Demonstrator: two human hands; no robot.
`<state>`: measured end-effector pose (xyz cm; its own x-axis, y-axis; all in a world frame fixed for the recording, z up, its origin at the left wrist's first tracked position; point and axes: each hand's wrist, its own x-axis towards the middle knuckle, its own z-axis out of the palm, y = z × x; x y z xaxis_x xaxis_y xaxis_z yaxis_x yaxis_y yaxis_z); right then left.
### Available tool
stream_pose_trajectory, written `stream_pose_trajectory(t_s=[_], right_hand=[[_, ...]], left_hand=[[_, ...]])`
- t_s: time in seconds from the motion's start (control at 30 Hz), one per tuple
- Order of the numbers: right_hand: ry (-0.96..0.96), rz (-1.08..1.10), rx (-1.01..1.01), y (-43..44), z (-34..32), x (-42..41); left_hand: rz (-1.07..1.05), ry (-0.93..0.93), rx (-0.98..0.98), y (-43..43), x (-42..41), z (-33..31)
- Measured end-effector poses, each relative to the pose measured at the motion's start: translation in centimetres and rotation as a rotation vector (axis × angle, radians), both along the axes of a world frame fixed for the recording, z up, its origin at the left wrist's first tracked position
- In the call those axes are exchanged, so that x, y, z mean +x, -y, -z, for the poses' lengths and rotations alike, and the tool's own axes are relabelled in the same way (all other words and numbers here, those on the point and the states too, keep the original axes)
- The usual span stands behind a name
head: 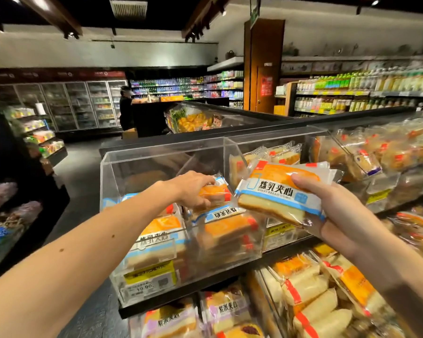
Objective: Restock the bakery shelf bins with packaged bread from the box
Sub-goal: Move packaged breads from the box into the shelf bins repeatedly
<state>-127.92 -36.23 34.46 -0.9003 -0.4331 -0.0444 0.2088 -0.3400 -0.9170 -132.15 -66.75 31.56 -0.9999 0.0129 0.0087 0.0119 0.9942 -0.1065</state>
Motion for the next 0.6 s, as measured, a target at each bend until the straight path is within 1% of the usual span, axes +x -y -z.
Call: stream_pose_trajectory(t_s=[0.1,0.2,0.27,0.3,0.33,0.4,0.43,0.47,0.5,0.53,0.6], right_hand=[[0.029,-0.003,-0.004,-0.1,0.2,-0.2],[0.051,-0.002,0.008,-0.1,0.5,-0.4],[0.056,-0.001,0.012,0.0,0.6,-0.3],[0.054,-0.003,0.011,-0.1,0.6,-0.3],[0.047,-0.007,0.009,-0.1,0.5,-0.2],[0.028,-0.018,0.012,0.0,0.2,-0.3],[0.021,-0.026,0.015,0.2,-0.1,-0.4],[0.015,-0.035,0.017,0.5,-0.4,-0.6],[0.009,-0.05,0.021,1.0,-0.7,-0.8],[0.001,-0.073,0.031,1.8,-1.1,-0.8],[-0.019,-0.137,0.057,3.9,-1.7,-0.6]], left_hand=[[-0.007,0.032,-0.079,0.1,-0.6,0.5],[-0.05,-0.006,-0.261,-0.4,0.0,0.4],[-0.059,-0.021,-0.26,-0.9,0.8,0.0],[-0.053,-0.066,-0.186,-1.2,1.4,-0.5],[-0.028,-0.167,-0.041,-1.7,2.3,-1.1],[0.065,-0.482,0.338,-2.6,4.4,-2.6],[0.124,-0.629,0.475,-3.2,5.8,-3.4],[0.187,-0.71,0.549,-3.9,7.3,-4.4],[0.258,-0.715,0.554,-4.7,8.8,-5.3],[0.324,-0.656,0.522,-5.4,10.2,-6.1],[0.382,-0.469,0.409,-5.8,11.9,-6.7]])
